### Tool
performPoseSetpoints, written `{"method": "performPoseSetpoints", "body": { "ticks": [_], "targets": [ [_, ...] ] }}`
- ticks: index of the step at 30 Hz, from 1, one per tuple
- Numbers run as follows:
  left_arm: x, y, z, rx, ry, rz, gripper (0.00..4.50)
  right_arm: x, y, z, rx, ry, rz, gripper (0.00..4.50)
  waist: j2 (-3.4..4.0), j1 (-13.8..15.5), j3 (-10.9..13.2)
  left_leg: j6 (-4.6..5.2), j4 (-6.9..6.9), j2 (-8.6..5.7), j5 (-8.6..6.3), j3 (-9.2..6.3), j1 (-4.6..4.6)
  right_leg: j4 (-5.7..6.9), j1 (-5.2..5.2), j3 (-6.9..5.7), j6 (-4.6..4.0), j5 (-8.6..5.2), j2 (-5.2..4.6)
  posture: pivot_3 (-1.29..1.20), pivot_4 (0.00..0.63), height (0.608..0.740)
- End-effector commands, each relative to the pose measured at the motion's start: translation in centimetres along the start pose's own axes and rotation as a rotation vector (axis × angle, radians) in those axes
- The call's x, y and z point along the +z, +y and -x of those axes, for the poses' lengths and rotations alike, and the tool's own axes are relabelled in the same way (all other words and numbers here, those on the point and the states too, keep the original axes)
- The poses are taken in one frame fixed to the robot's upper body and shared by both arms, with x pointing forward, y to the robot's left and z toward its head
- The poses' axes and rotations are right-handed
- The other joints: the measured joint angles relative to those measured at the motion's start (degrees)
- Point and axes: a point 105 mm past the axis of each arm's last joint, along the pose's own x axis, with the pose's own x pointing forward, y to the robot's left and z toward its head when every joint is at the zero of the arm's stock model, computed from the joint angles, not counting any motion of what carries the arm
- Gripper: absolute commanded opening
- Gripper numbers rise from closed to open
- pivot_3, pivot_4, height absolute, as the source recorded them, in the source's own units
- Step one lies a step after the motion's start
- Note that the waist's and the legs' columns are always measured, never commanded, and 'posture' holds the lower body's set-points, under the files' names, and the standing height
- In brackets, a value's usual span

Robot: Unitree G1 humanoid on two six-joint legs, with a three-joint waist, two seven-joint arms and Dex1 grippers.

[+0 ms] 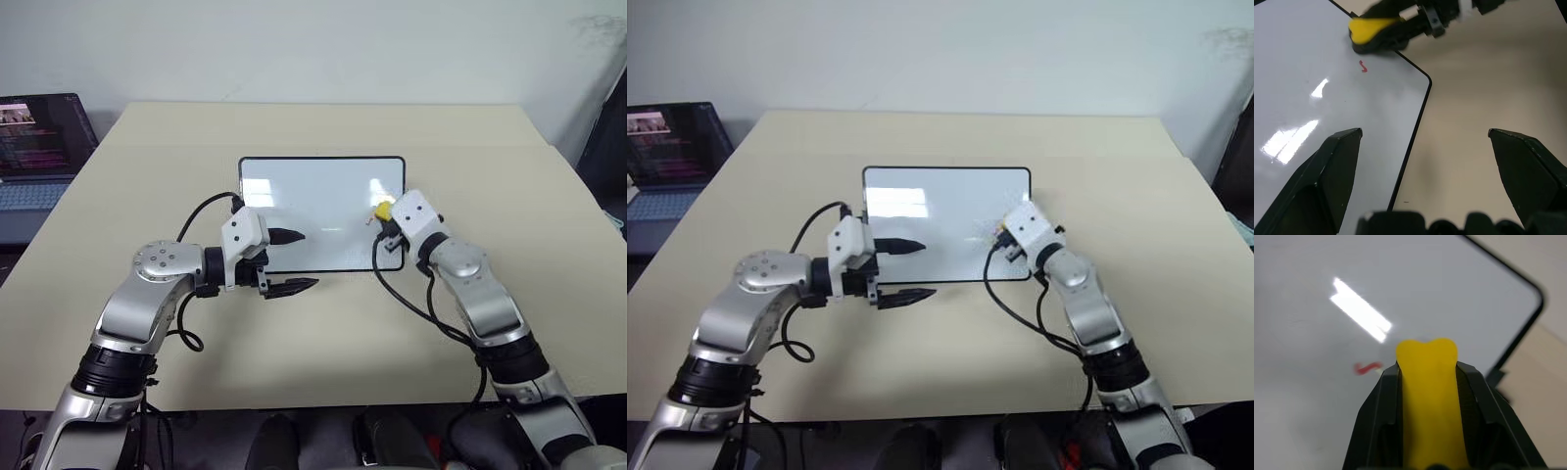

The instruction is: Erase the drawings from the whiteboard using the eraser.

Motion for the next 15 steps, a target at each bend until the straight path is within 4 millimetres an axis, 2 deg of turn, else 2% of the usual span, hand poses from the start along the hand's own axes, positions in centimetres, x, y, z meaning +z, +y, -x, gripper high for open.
{"method": "performPoseSetpoints", "body": {
  "ticks": [1,4,10,12,15],
  "targets": [
    [0.8,0.1,0.4,0.005,-0.020,-0.027,4.50,-0.4,-0.2,0.1,-0.001,0.015,0.002,1.11,0.00,0.07,0.00,0.00,0.00,0.00,0.00,0.00,-0.01,-0.02,0.00,-0.01,-0.03,0.01,0.00,0.00,0.150,0.740],
    [0.7,0.2,0.5,0.015,-0.016,-0.023,4.50,-0.6,1.1,0.4,0.063,0.022,0.000,1.11,0.00,0.07,0.00,0.00,-0.01,0.01,0.00,-0.01,-0.02,-0.03,-0.01,0.02,-0.03,0.01,0.00,0.00,0.150,0.740],
    [0.0,0.3,0.9,0.030,0.005,-0.010,4.50,-0.2,5.5,1.2,0.267,0.015,0.013,1.11,0.00,-0.19,0.00,0.01,-0.04,0.01,-0.01,-0.04,0.02,-0.02,-0.01,0.01,-0.01,0.00,0.04,0.00,0.150,0.740],
    [0.0,0.3,0.9,0.029,0.005,-0.010,4.50,0.0,5.5,1.1,0.255,0.004,0.023,1.11,0.00,-0.21,0.00,0.01,-0.03,0.01,0.00,-0.05,0.02,-0.02,-0.02,0.00,0.01,-0.01,0.06,0.00,0.150,0.740],
    [0.0,0.2,0.9,0.026,0.006,-0.009,4.50,0.6,3.7,0.5,0.113,-0.023,0.049,1.11,0.00,-0.19,0.00,0.00,-0.02,0.01,0.00,-0.04,0.00,-0.01,-0.02,0.00,0.02,-0.01,0.05,0.00,0.150,0.740]
  ]
}}
